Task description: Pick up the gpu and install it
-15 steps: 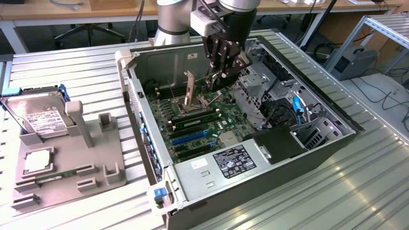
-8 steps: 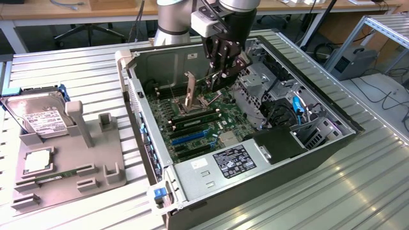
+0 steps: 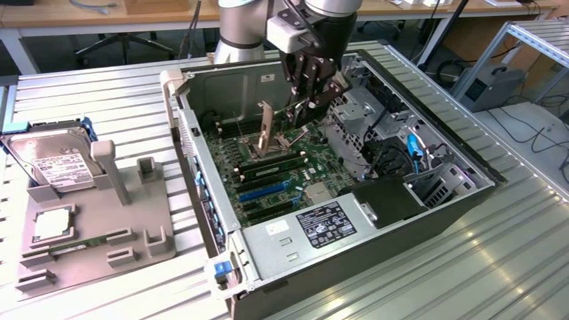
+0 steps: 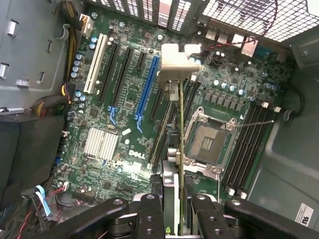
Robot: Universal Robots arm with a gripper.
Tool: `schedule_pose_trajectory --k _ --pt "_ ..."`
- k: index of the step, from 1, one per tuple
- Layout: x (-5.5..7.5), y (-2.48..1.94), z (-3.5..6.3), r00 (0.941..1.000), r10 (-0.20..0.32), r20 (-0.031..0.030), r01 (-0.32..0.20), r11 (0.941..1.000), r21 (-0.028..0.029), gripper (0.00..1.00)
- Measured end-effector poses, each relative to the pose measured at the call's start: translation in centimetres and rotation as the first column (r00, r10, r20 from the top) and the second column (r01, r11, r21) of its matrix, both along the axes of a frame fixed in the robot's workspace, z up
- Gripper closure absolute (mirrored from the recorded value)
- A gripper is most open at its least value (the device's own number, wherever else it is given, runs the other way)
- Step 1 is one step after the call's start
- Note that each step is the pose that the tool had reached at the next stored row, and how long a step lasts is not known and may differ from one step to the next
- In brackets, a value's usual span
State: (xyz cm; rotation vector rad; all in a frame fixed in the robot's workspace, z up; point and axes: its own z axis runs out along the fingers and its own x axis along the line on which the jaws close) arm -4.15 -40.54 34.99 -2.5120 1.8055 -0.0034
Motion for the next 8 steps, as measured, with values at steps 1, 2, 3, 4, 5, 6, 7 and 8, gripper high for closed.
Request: schedule_pose_trajectory --k 1,2,3,4,5,6,7,8 --pt "0.00 0.00 0.00 1.0000 0.004 0.0000 -0.004 1.0000 0.0001 0.73" --pt "0.00 0.00 -0.01 1.0000 0.006 0.0000 -0.006 1.0000 0.0000 0.73" --pt "0.00 0.00 -0.06 1.0000 0.004 -0.0001 -0.004 1.0000 0.0000 0.73" --pt "0.01 0.00 -0.10 0.9999 -0.012 0.0000 0.012 0.9999 -0.0009 0.73" --pt "0.01 0.00 -0.13 0.9997 -0.025 0.0000 0.025 0.9997 -0.0015 0.73" --pt "0.00 0.00 -0.16 0.9993 -0.037 0.0000 0.037 0.9993 -0.0021 0.73" --pt "0.00 0.00 -0.19 0.9987 -0.051 0.0000 0.051 0.9987 -0.0029 0.73" --pt "0.00 0.00 -0.21 0.9980 -0.063 0.0001 0.063 0.9980 -0.0037 0.73"
